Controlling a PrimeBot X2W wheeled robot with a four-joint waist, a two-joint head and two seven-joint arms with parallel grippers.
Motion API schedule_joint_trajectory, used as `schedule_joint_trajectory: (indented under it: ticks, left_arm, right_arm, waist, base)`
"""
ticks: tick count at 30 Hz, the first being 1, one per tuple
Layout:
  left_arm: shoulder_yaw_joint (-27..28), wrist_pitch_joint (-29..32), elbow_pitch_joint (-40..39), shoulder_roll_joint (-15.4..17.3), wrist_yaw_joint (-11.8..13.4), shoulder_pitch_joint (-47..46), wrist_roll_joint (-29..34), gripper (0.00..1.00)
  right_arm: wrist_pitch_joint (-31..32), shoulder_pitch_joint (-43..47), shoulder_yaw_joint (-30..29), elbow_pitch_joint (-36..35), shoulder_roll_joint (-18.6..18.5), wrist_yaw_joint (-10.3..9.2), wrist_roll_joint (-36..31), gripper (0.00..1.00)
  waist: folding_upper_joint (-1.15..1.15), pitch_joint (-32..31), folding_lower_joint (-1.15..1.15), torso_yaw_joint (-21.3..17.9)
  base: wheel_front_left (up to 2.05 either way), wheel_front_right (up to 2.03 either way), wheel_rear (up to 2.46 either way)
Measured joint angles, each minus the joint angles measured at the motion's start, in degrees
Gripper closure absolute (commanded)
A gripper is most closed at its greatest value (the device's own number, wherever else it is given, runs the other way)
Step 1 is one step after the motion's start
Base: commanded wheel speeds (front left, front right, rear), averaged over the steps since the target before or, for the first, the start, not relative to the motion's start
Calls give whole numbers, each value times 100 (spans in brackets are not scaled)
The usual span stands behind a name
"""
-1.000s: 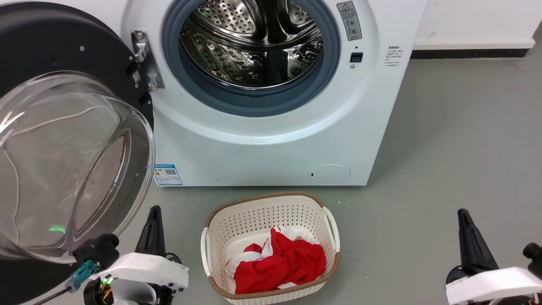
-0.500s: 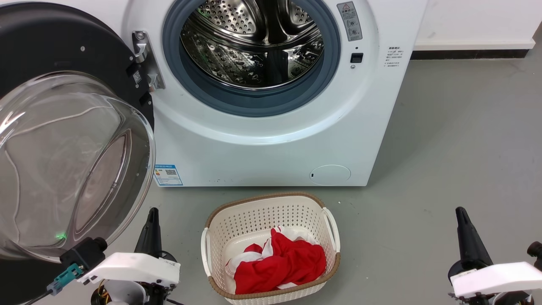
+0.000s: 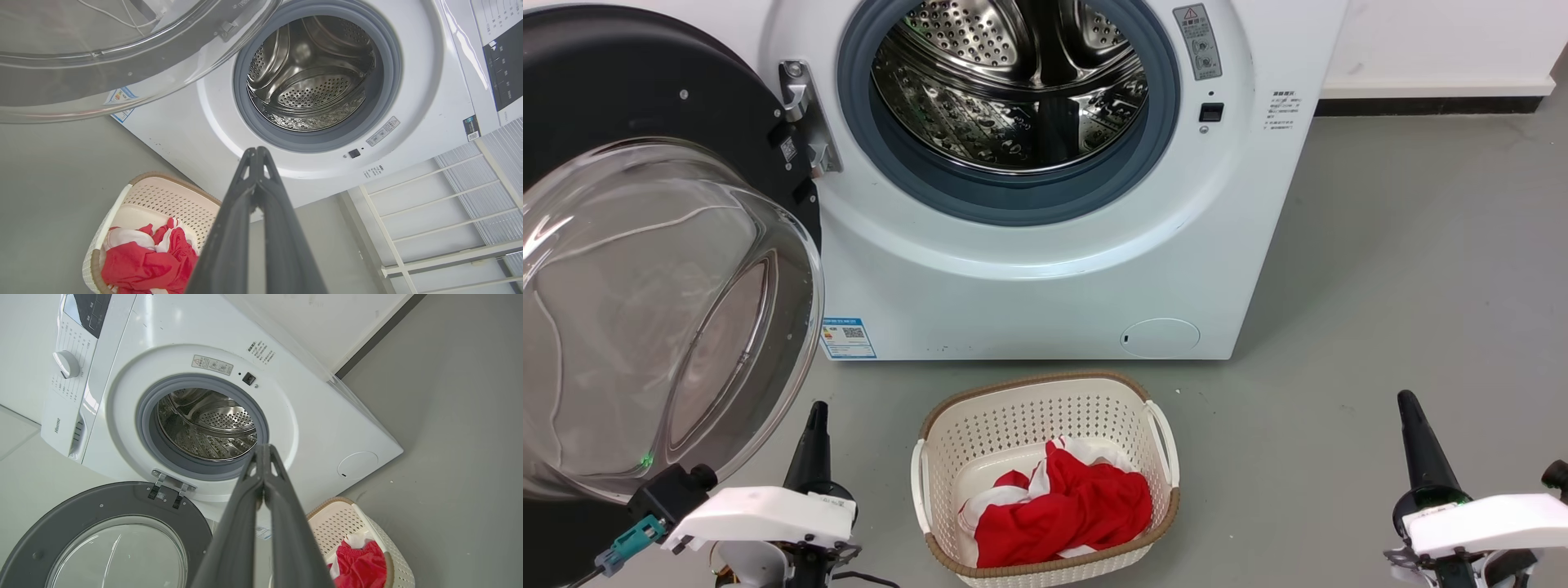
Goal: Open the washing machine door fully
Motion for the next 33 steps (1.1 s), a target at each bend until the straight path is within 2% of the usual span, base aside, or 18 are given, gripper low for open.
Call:
schedule_joint_trajectory:
  ticks: [33]
  left_arm:
    - [210, 506, 8, -5, -202, -37, -2067, 100]
  right_arm:
    - [376, -302, -36, 372, -8, 0, 2053, 100]
  waist:
    - [0, -20, 0, 11]
  base:
    - [0, 0, 0]
